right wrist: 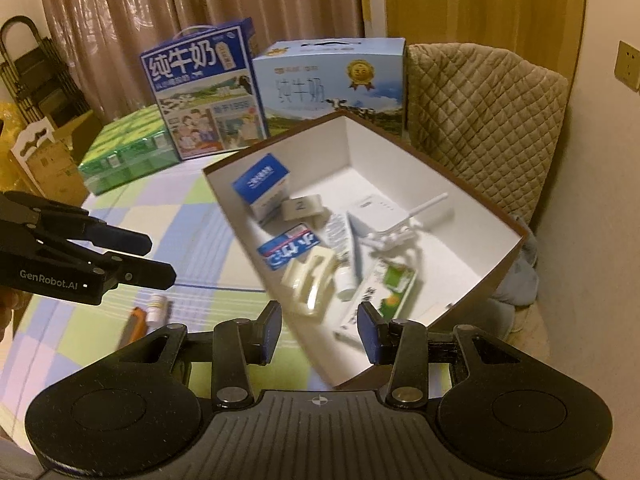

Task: Organize rigid objects
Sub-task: 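Withdraw both grippers from the brown box back over the table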

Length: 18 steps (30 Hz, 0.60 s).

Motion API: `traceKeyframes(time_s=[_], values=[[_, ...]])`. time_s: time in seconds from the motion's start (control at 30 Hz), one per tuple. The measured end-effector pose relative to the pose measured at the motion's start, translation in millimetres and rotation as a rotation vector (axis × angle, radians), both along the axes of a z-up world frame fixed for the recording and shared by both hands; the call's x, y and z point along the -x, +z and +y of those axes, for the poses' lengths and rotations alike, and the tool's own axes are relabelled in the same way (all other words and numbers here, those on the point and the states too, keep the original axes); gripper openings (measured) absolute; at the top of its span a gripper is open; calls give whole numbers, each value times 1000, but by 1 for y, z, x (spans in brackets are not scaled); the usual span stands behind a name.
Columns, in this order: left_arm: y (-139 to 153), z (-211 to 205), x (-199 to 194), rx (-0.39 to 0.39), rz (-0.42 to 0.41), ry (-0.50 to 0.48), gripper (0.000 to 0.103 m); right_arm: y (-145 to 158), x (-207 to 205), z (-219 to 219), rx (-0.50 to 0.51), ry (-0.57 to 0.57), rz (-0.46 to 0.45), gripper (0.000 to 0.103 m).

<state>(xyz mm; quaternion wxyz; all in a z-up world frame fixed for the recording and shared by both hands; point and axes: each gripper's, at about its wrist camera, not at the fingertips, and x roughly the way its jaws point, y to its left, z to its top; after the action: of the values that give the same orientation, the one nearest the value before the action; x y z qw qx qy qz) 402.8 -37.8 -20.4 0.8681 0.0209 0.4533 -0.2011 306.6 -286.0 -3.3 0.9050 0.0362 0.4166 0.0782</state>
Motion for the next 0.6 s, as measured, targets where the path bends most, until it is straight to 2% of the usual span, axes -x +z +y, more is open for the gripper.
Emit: traceKeyframes(time_s=[0.3,0.6], values=[[-10,47,48,-54,2,59,49,-14,25,41,-69,17,24,39],[-38,93,82,-49,91,168,49,-38,34,93,-117,78,79,39]])
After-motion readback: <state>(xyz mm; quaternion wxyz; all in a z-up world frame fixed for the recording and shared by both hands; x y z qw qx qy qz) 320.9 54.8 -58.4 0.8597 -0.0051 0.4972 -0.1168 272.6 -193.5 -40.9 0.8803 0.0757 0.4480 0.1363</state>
